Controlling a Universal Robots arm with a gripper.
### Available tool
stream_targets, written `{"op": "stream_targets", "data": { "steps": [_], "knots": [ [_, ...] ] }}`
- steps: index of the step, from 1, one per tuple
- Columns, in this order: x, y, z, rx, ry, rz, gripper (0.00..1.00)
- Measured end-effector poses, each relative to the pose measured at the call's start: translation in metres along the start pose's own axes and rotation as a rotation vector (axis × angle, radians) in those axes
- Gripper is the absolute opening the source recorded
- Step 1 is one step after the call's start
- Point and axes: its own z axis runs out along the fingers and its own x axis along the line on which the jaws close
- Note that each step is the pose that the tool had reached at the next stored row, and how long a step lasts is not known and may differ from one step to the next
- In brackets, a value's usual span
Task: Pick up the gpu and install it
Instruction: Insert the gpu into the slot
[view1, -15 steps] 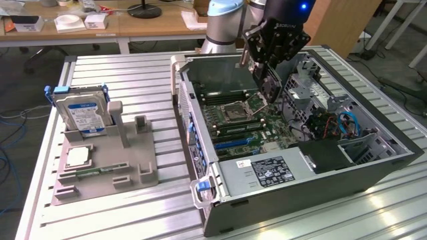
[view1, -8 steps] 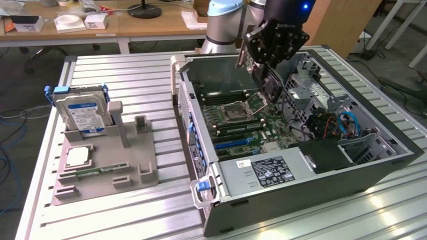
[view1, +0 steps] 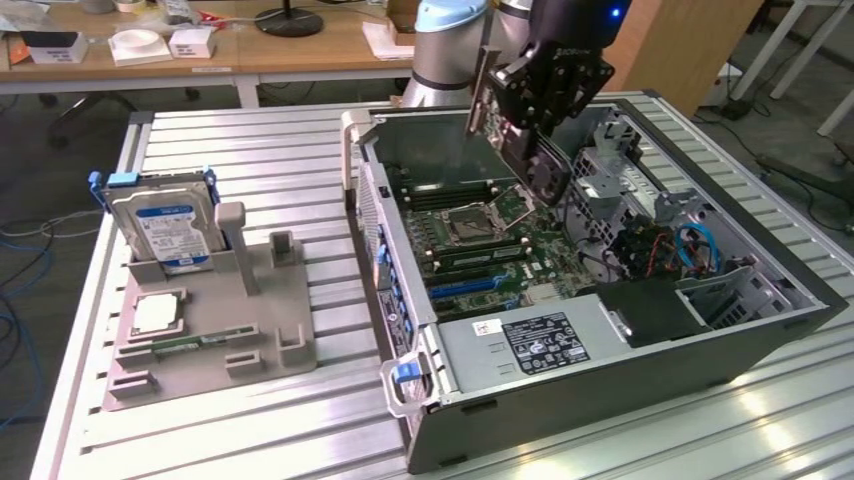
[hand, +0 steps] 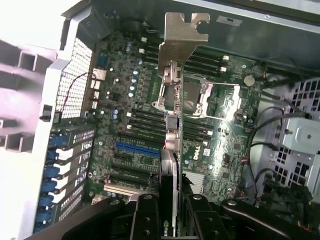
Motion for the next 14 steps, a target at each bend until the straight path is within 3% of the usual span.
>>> {"op": "stream_targets", "data": {
  "steps": [14],
  "knots": [
    [0.0, -0.0001, 0.0, 0.0032, 0.0033, -0.187, 0.26]
  ]
}}
